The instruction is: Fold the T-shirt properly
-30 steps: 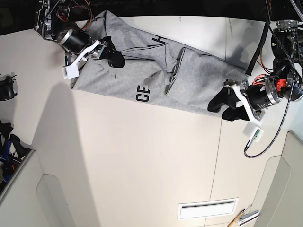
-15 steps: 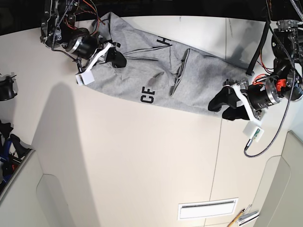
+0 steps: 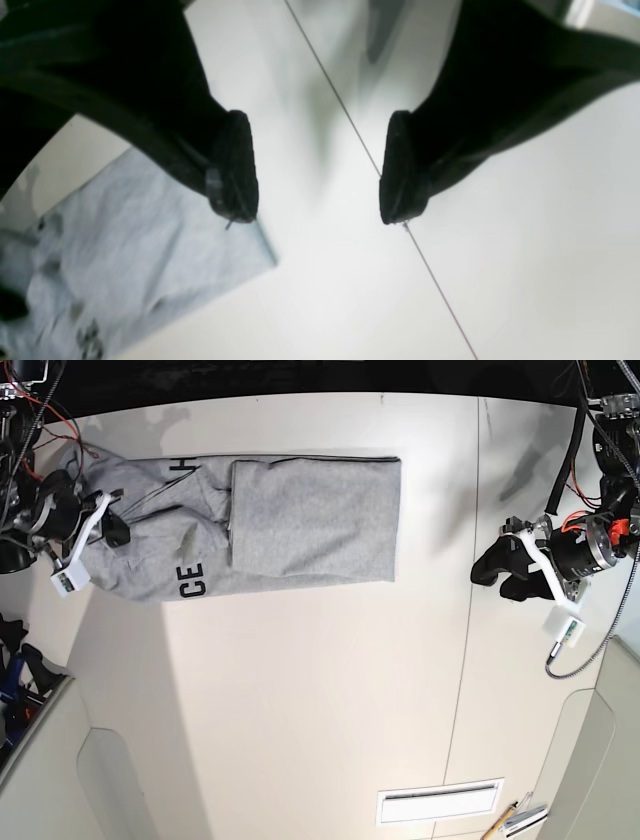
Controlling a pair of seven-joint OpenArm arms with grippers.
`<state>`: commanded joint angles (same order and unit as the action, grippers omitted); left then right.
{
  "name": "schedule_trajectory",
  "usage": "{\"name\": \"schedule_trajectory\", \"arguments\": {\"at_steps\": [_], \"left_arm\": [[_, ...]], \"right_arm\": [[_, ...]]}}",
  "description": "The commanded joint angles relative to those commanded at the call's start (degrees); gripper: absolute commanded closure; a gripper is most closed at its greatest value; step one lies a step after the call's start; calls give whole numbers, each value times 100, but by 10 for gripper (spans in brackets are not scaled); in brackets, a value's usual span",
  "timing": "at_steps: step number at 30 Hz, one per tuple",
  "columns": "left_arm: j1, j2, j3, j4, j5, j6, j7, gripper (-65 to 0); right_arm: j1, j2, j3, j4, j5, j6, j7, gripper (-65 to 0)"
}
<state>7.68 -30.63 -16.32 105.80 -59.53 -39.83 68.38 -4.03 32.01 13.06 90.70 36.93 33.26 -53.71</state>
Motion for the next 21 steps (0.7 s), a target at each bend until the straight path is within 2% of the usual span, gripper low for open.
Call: {"name": "schedule_trajectory", "arguments": {"at_steps": [6, 10, 14, 21], "left_arm": [[654, 63, 2, 0, -157, 17, -48, -416], [1029, 455, 7, -2, -155, 15, -122, -416], [1161, 870, 66, -2, -155, 15, -131, -416], [1150, 1287, 66, -2, -151, 13, -264, -416]], "right_arm": [[1005, 549, 0, -660, 400, 4, -136, 0], [1591, 739, -7, -658, 754, 63, -308, 0], [2065, 750, -81, -658, 955, 111, -339, 0], [2645, 688, -1191, -592, 1064, 107, -490, 0]]}}
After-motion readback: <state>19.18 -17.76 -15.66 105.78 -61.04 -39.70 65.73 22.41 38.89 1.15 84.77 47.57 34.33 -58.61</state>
